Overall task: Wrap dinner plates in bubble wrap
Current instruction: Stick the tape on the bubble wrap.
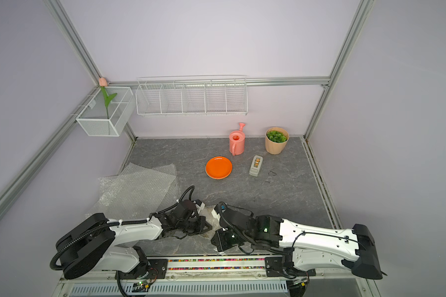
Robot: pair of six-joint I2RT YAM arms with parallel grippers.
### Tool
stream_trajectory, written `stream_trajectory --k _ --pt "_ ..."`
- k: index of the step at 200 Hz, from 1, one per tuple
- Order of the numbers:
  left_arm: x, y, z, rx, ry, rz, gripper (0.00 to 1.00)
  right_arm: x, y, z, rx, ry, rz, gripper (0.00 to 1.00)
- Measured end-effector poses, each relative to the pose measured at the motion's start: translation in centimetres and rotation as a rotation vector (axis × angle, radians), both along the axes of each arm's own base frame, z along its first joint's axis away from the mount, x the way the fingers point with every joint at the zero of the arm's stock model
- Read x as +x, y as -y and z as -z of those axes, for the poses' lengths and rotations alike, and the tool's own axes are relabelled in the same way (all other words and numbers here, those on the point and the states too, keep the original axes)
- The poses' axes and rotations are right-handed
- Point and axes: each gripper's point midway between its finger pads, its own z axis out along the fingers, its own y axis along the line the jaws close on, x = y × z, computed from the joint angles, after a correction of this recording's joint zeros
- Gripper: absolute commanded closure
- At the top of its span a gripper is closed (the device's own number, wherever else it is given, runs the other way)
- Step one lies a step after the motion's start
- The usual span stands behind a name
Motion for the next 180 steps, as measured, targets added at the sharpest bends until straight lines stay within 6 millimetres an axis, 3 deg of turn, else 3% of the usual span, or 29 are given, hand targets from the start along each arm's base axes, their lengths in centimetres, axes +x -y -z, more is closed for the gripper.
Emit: stream_trajectory --k 63,97,180 --pt "-0.1 0.1 0.0 -0.006 -0.003 0.004 1.0 7.6 -3.1 2.3 -0.006 0.012 0.107 0.93" --pt "-0.2 0.3 0.0 -0.013 -0.009 0.011 1.0 11.2 -3.5 3.4 -0.003 -0.006 0.143 0.93" --pt "-0.2 0.3 0.0 -0.022 -0.022 -0.002 1.0 15.4 -2.1 7.0 -0.041 -0.078 0.186 0.93"
